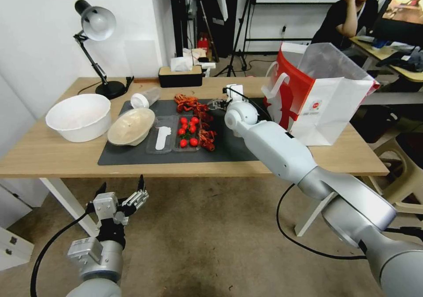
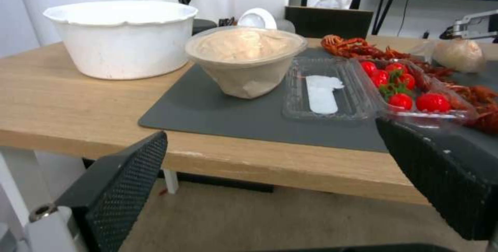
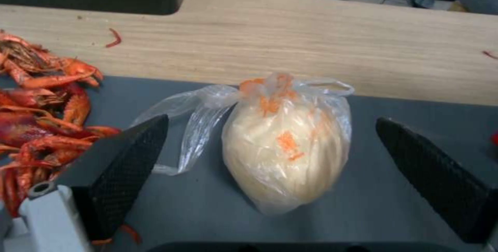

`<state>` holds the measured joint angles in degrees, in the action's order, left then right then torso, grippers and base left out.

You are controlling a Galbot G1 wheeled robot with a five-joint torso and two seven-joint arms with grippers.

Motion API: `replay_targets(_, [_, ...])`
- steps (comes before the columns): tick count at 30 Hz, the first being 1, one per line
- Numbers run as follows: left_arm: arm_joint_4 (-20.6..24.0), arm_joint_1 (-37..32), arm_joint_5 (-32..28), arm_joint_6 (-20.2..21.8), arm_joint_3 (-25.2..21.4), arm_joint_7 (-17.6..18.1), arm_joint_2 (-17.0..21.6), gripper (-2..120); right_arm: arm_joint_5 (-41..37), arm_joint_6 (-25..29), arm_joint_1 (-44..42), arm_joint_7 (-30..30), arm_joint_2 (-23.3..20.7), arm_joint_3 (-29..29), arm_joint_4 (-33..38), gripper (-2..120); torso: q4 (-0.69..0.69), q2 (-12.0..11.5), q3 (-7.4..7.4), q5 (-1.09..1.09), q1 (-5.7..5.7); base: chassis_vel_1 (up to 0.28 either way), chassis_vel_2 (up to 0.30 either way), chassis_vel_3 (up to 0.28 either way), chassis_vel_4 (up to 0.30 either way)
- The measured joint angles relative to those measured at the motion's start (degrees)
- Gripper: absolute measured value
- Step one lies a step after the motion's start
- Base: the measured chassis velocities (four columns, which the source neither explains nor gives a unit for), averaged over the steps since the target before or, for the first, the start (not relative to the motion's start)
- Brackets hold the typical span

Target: Pick up the trash from the table and place it into the takeout bag.

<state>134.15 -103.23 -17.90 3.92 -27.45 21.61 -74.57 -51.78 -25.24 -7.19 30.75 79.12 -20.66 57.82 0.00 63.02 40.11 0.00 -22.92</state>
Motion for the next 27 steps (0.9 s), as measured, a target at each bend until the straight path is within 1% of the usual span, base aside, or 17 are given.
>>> replay_targets(4, [-0.05,0.01,-0.06,-0.01,-0.02,0.01,0.04,100,0.34,-0.33,0.51,-1.29,0.69,0.32,-2.04,100,-0.01,0.0,0.0,0.0,0.0,0.0,0.0,0.0,0.0])
replay_targets(12, [-0.13,0.02,-0.09,-0.03,-0.02,0.04,0.09,100,1.37,-0.81,0.85,-1.83,1.86,1.47,-5.36,100,0.0,0.01,0.0,0.0,0.0,0.0,0.0,0.0,0.0])
replay_targets(27, [-0.05,-0.12,-0.05,-0.03,0.16,0.06,0.05,100,1.22,-1.23,0.84,-2.06,1.99,1.95,-6.24,100,0.0,0.01,0.0,0.0,0.01,0.0,0.0,0.0,0.0])
